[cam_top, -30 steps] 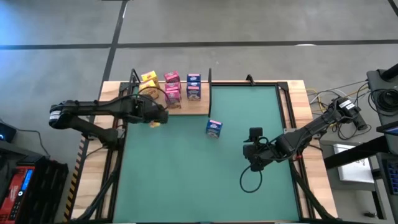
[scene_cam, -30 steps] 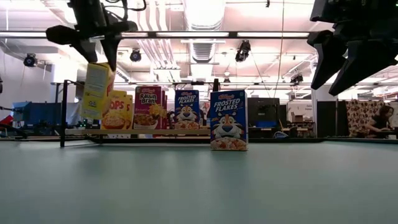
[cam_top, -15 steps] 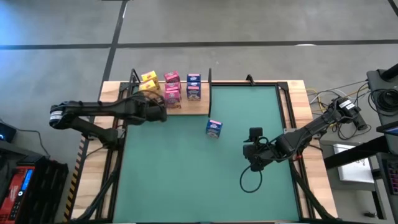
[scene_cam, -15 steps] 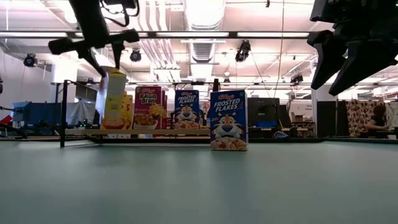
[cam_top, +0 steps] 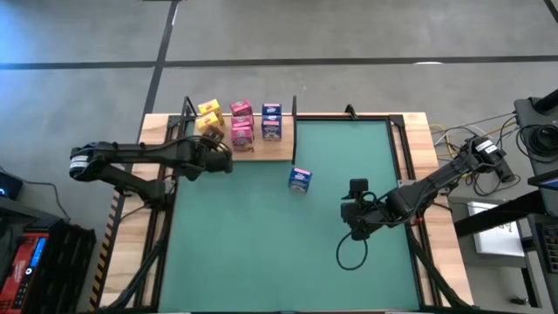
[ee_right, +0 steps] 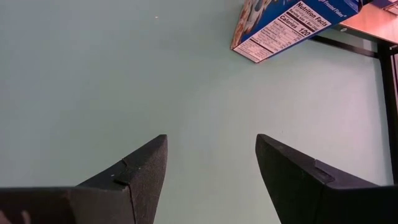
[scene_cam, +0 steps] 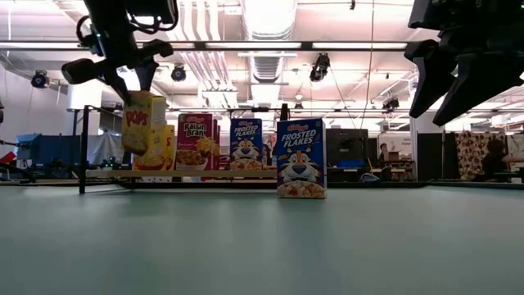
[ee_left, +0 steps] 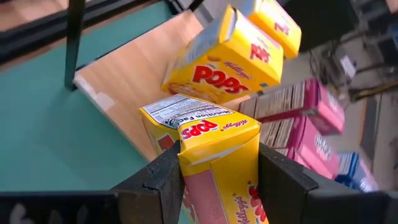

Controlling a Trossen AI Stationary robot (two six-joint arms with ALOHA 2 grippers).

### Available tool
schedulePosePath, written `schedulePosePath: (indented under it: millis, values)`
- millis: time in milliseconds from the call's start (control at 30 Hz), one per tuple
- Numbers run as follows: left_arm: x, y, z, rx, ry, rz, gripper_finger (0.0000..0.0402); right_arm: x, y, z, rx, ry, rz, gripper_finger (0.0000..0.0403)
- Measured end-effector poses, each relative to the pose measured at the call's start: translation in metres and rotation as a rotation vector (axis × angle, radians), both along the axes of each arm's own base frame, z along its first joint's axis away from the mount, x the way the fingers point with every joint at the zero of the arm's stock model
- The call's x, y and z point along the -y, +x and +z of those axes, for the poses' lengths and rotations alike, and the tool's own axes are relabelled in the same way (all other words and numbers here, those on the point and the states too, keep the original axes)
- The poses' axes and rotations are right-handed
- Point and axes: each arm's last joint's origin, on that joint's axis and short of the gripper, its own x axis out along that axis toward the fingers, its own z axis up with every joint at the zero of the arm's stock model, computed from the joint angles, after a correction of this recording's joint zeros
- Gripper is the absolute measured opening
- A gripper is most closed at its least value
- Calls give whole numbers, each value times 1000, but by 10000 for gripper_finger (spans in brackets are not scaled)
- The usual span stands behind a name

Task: Stack cereal on shelf
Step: Put the yellow cereal box on the shelf aligned with the other yellow cereal boxes

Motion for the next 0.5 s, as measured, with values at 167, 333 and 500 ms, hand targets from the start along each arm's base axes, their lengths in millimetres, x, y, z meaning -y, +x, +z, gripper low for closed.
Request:
schedulePosePath:
  millis: [167,333,500]
  values:
    - [-6,-3,-1,48,-22,87,150,0,0,0,0,0,0,233]
    - [-15,-5,-1,75,-51,156,139,0,0,0,0,0,0,233]
    - [-22,-7,-2,101,-83,216,137,0,0,0,0,0,0,233]
